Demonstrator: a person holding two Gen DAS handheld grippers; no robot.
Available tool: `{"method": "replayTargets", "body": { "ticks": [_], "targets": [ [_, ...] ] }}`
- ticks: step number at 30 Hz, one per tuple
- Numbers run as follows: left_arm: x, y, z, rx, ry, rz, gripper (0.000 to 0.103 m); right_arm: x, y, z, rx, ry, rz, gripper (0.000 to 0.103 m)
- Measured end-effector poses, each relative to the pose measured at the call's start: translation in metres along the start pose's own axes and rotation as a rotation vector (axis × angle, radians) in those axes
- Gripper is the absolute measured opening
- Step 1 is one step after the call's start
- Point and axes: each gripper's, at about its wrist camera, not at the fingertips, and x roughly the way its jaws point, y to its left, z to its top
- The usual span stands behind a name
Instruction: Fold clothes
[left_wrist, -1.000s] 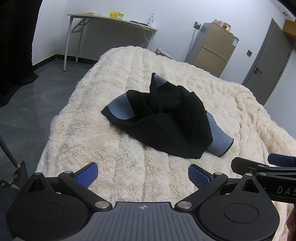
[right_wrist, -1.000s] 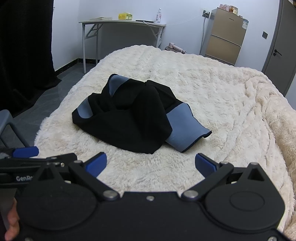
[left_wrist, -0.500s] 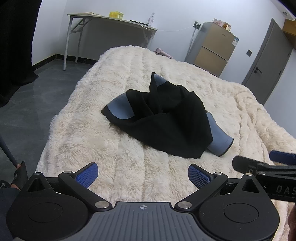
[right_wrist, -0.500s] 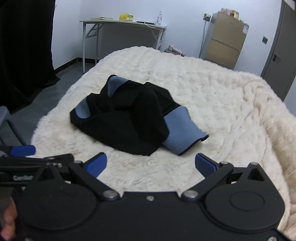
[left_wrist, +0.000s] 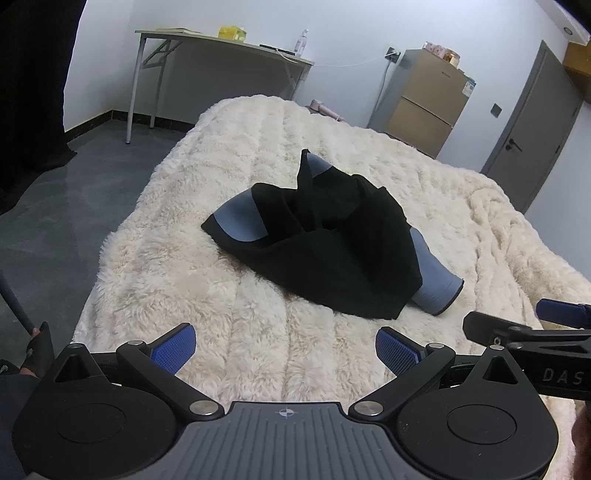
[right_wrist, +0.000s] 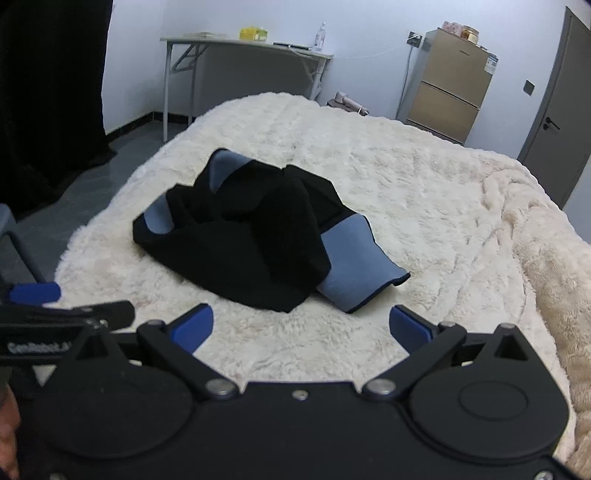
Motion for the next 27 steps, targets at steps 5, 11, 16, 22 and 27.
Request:
{"method": "replayTargets", "body": {
  "ticks": [5, 11, 16, 22, 27],
  "targets": [
    [-0.0008, 0.0007, -0.0005, 0.002, 0.002, 0.001, 0.103, 0.001, -0.0013, -0.0032, 0.023, 0.019, 0.015, 0.103],
    [0.0036, -0.0034, 0.0012, 0.016, 0.009, 0.005, 0.103, 0.001, -0.0033, -0.0046, 0.026, 0.014, 0.014, 0.103],
    [0.0051, -0.0058, 0.0006, 0.027, 0.014, 0.017, 0.103, 0.0012, -0.0045, -0.0089, 0.037, 0.013, 0.026, 0.103],
    [0.0073, -0.0071, -0.0005, 0.035, 0.022, 0.028, 0.103, 0.0037, -0.0066, -0.0107, 0.051, 0.019, 0.042, 0.103],
    [0.0075, -0.0065, -0.0009, 0.037, 0.025, 0.031, 0.103, 0.0054, -0.0072, -0.011, 0.054, 0.022, 0.051, 0.103]
  ]
}}
